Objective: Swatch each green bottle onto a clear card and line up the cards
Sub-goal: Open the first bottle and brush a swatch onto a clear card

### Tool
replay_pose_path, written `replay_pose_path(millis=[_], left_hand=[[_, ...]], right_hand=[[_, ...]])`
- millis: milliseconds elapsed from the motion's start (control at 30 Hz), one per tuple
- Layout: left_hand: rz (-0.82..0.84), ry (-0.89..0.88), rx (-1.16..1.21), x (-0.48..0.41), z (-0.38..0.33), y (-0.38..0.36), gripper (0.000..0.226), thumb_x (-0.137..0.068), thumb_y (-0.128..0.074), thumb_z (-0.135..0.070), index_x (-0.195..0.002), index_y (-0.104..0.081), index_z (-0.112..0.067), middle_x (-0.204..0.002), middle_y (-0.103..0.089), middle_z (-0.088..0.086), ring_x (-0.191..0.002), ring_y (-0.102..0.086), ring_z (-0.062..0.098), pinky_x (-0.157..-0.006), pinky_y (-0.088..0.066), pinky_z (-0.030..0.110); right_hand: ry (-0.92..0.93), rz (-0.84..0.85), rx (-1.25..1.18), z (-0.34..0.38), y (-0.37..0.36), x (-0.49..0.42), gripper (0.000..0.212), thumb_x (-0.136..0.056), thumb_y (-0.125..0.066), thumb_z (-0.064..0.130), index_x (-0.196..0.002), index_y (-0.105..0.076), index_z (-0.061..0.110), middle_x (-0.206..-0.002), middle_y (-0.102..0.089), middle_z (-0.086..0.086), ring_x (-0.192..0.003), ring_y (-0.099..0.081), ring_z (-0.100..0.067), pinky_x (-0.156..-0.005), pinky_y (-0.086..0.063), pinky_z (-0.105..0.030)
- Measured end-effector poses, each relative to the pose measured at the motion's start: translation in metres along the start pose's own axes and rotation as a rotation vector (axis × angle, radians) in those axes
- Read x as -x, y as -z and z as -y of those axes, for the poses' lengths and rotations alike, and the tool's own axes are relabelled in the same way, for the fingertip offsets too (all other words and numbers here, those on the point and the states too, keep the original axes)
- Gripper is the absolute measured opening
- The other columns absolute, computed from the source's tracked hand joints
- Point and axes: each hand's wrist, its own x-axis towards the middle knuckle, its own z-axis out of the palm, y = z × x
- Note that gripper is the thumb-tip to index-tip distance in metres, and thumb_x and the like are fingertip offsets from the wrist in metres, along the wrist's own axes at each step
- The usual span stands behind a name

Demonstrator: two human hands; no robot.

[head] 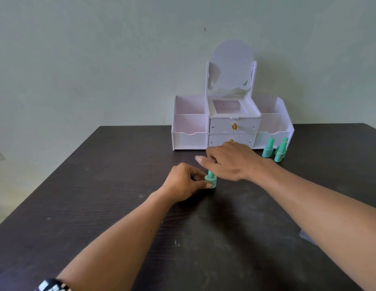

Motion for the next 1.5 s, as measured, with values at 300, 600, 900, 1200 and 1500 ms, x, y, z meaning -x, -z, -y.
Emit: replay_pose_path(millis=[300,600,900,1200,1500], left_hand=[[-0.015,-0.027,-0.013,0.000,0.002,0.000,0.025,-0.074,-0.086,-0.039,-0.097,-0.080,-0.030,-0.085,-0.074,-0.010,-0.080,-0.065,0.007,-0.070,-0.050,0.019],[0.000,-0.016,-0.016,-0.001,0.002,0.000,0.020,-0.074,-0.085,-0.039,-0.091,-0.080,-0.030,-0.079,-0.072,-0.013,-0.072,-0.062,0.004,-0.064,-0.046,0.017],[0.009,-0.021,-0.050,0.002,0.000,0.002,0.030,-0.076,-0.083,-0.039,-0.104,-0.079,-0.030,-0.091,-0.074,-0.010,-0.084,-0.065,0.007,-0.070,-0.050,0.019],[-0.093,0.011,-0.138,0.013,0.008,0.053,0.057,-0.078,-0.079,-0.046,-0.130,-0.066,-0.024,-0.114,-0.073,-0.006,-0.099,-0.064,0.002,-0.092,-0.046,0.017],[-0.189,0.108,-0.246,0.005,0.046,0.108,0.040,-0.083,-0.076,-0.043,-0.116,-0.073,-0.023,-0.106,-0.074,-0.004,-0.096,-0.066,0.006,-0.092,-0.052,0.025]], right_hand=[[-0.001,0.012,0.010,-0.003,-0.007,0.003,0.053,-0.098,-0.032,0.064,-0.068,-0.044,0.023,-0.070,-0.053,0.001,-0.073,-0.055,-0.026,-0.062,-0.038,-0.037],[-0.007,0.035,-0.034,-0.006,-0.013,0.006,0.042,-0.099,-0.039,0.058,-0.077,-0.048,0.023,-0.075,-0.056,0.002,-0.076,-0.057,-0.026,-0.060,-0.039,-0.035],[0.035,0.055,-0.098,-0.012,-0.017,0.011,0.022,-0.098,-0.050,0.050,-0.097,-0.054,0.028,-0.085,-0.060,0.008,-0.079,-0.059,-0.018,-0.063,-0.044,-0.034],[0.005,-0.068,-0.162,0.011,-0.004,-0.027,0.015,-0.094,-0.061,0.039,-0.092,-0.064,0.025,-0.077,-0.052,0.013,-0.082,-0.057,-0.021,-0.066,-0.040,-0.033],[-0.055,-0.024,-0.130,0.051,-0.012,-0.090,0.023,-0.090,-0.062,0.033,-0.107,-0.070,0.019,-0.107,-0.065,-0.008,-0.098,-0.063,-0.033,-0.077,-0.050,-0.037]])
